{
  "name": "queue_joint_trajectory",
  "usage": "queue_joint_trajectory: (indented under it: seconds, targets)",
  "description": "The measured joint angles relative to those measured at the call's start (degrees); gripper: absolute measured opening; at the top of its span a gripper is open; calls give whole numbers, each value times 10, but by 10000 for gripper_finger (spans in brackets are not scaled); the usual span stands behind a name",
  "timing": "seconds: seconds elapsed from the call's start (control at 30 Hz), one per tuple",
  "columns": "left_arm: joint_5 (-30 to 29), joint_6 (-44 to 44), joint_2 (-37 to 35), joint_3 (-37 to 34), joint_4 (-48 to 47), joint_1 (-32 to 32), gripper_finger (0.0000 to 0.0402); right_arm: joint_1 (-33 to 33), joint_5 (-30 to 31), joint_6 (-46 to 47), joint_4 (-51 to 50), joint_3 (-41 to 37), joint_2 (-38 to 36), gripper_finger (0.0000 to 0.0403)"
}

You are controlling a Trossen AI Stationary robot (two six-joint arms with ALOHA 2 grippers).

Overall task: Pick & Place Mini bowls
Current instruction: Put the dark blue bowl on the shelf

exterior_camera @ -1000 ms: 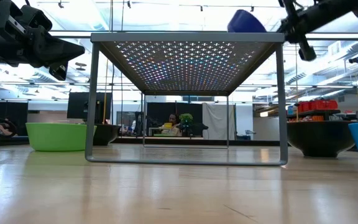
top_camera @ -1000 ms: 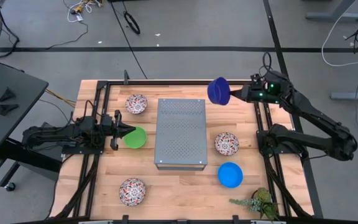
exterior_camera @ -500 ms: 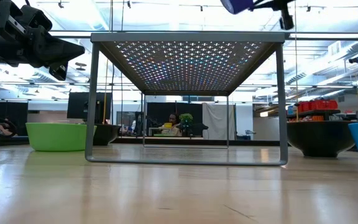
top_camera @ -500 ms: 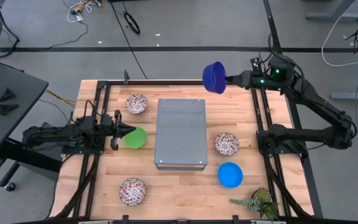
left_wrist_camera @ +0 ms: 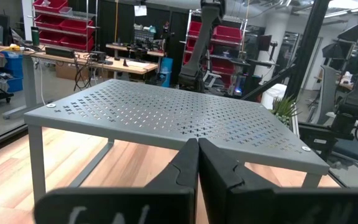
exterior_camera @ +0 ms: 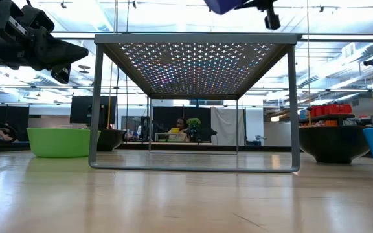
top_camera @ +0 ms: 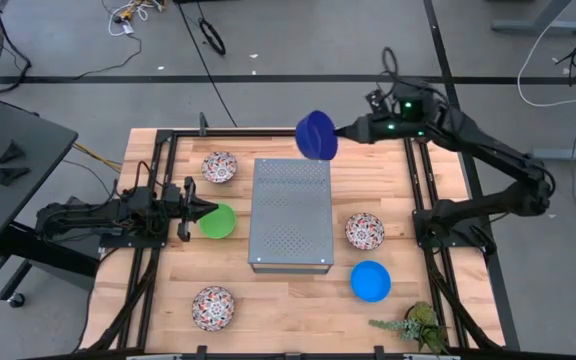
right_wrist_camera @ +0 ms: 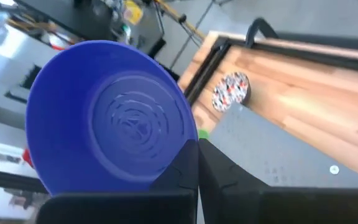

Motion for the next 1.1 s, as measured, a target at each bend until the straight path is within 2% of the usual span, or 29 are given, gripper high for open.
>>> queue_joint_trajectory:
  seconds: [0.53,0.87,1.1]
  targets:
    - [0,0,0,0,0,0,14,40,-9,-39,-82,8,105,0]
    - [0,0,0,0,0,0,14,82,-7,-49,-81,8,115,0]
    - [0,0,0,0,0,0,14,98,36,-37,-82,8,115,0]
